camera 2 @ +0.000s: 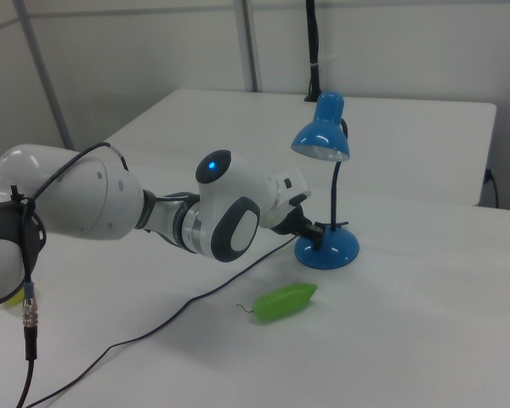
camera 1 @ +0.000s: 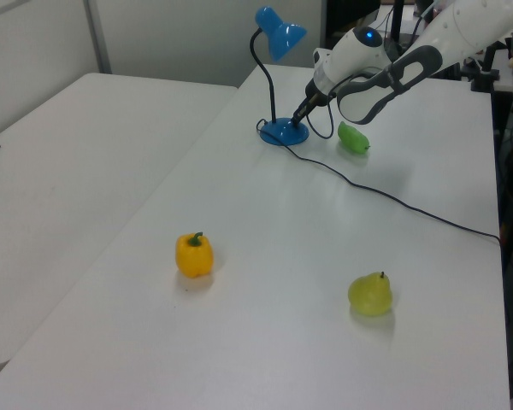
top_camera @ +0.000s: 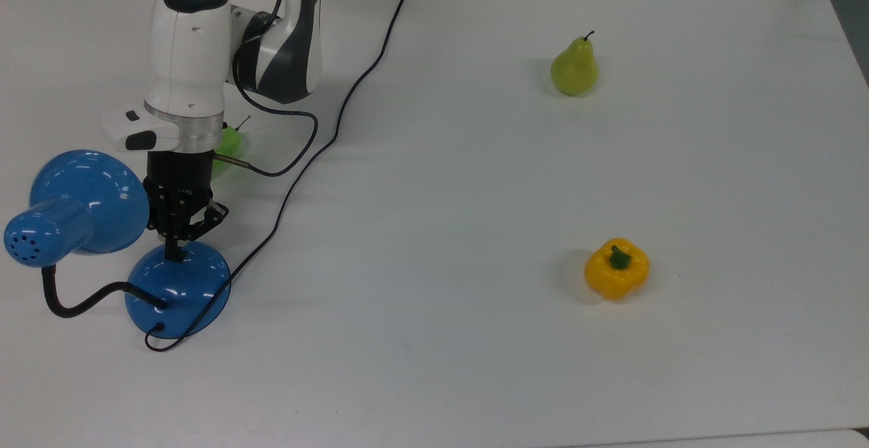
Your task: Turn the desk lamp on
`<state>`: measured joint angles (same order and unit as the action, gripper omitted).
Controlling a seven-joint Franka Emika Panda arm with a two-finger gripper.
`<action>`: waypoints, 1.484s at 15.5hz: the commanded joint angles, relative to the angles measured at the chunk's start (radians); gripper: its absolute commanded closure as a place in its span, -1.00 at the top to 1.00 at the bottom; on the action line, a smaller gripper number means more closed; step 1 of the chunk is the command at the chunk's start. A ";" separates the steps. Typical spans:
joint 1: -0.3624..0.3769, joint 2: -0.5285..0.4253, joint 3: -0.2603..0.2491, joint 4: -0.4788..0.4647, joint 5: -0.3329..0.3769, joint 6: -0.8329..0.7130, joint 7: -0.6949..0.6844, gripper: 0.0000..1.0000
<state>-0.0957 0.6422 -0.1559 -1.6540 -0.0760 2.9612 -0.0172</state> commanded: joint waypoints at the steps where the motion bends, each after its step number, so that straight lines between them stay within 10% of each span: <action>1: -0.001 0.013 -0.001 0.016 0.001 0.022 -0.012 -1.00; 23: -0.010 0.065 0.001 0.000 -0.011 0.081 -0.017 -1.00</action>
<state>-0.0998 0.6713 -0.1560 -1.6488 -0.0761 3.0290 -0.0176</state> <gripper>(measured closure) 0.991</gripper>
